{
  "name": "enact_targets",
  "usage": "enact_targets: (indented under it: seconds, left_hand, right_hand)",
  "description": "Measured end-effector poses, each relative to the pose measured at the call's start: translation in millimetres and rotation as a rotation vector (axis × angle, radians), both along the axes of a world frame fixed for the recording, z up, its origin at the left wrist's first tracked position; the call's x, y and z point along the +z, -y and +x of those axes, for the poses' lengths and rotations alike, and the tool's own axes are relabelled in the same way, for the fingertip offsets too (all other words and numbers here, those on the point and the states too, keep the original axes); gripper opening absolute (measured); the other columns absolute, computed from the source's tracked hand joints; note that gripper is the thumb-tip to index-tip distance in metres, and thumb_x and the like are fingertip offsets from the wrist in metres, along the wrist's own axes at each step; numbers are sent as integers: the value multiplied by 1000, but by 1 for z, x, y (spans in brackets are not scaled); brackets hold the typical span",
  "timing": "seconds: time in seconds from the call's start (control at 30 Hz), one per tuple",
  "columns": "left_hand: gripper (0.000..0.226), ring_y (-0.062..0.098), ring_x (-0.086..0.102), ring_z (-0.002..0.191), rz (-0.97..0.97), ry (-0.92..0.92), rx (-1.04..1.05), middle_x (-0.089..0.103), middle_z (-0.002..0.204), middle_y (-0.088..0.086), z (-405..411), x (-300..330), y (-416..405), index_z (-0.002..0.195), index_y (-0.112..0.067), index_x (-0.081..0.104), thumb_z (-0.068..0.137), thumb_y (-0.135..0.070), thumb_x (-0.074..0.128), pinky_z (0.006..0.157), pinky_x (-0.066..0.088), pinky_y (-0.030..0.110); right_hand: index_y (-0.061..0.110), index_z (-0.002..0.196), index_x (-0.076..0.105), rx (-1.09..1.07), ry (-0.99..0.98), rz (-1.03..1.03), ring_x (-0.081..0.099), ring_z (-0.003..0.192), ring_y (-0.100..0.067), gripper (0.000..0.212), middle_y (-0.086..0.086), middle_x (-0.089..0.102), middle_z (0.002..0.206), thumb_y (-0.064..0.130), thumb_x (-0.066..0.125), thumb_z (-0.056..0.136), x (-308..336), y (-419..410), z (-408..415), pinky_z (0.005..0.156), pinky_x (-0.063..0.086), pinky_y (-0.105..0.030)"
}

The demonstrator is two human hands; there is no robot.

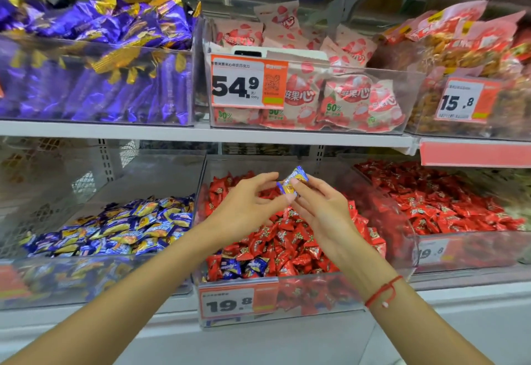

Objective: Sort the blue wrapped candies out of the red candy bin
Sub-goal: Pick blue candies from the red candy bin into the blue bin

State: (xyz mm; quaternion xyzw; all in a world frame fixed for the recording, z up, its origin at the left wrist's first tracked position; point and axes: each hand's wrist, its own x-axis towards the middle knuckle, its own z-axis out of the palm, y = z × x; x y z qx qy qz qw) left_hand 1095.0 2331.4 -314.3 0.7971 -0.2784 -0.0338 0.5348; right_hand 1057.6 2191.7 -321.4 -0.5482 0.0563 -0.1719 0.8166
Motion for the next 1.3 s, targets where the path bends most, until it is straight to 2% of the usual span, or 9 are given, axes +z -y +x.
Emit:
enact_targets:
  seconds: [0.23,0.4,0.6,0.77,0.9,1.03,1.13,1.2,1.3]
  left_hand:
    - [46,2,70,86,-122,11,161,59,132,-1,-21,-10,-52,128,-29,60,84,-24,73,50,45,12]
    - [31,-5,60,53,-286,17,252,68,89,-6,-31,-17,-71,116,-22,69,85,-19,71,48,42,10]
    - [21,-1,69,78,-259,148,342,73,90,-18,-31,-28,-103,98,-32,72,83,-18,73,62,51,15]
    - [19,2,69,83,-239,316,579,73,85,-16,-17,-27,-134,97,-38,72,81,-28,75,68,55,31]
    - [20,10,61,93,207,490,829,67,90,-20,-8,-47,-145,103,-39,71,83,-38,72,63,46,32]
    - [31,22,54,110,436,459,764,70,111,-6,3,-66,-150,117,-28,69,86,-32,70,83,38,40]
    - [36,20,49,123,442,472,743,61,130,-7,2,-63,-150,128,-27,61,92,-33,61,95,36,43]
    - [38,14,46,125,336,545,690,56,135,-12,-5,-55,-145,132,-30,57,95,-39,54,100,36,40]
    - [43,-9,40,118,182,529,470,48,129,-32,-19,-42,-131,130,-43,51,91,-55,39,96,31,12]
  right_hand:
    - [11,109,68,133,-11,-159,72,92,-19,26,-8,74,98,18,72,84,-2,-47,-6,75,58,-23]
    - [22,108,71,225,-44,-415,70,89,-4,23,6,74,99,34,65,89,-3,-58,-7,74,55,-18]
    - [33,124,61,480,-84,-676,68,97,-9,31,11,68,114,42,48,97,-1,-57,1,83,57,-26]
    - [25,107,70,408,-5,-1494,63,95,-6,18,11,69,105,22,66,90,-12,-35,21,88,53,-30]
    - [27,115,68,568,-104,-2047,61,105,-14,31,6,67,116,30,71,84,-27,-34,28,86,50,-31]
    - [19,121,62,459,-139,-2331,56,113,-27,34,-5,60,122,20,64,87,-28,-39,35,86,44,-35]
    - [16,121,59,512,-155,-2366,55,111,-28,33,-5,59,121,15,58,88,-27,-38,35,81,41,-33]
    - [23,119,57,564,-188,-2202,54,102,-21,32,2,58,109,16,59,88,-20,-29,33,77,40,-30]
    - [31,112,58,516,-127,-1887,50,79,-10,24,10,52,86,22,62,90,-12,-18,30,66,42,-27]
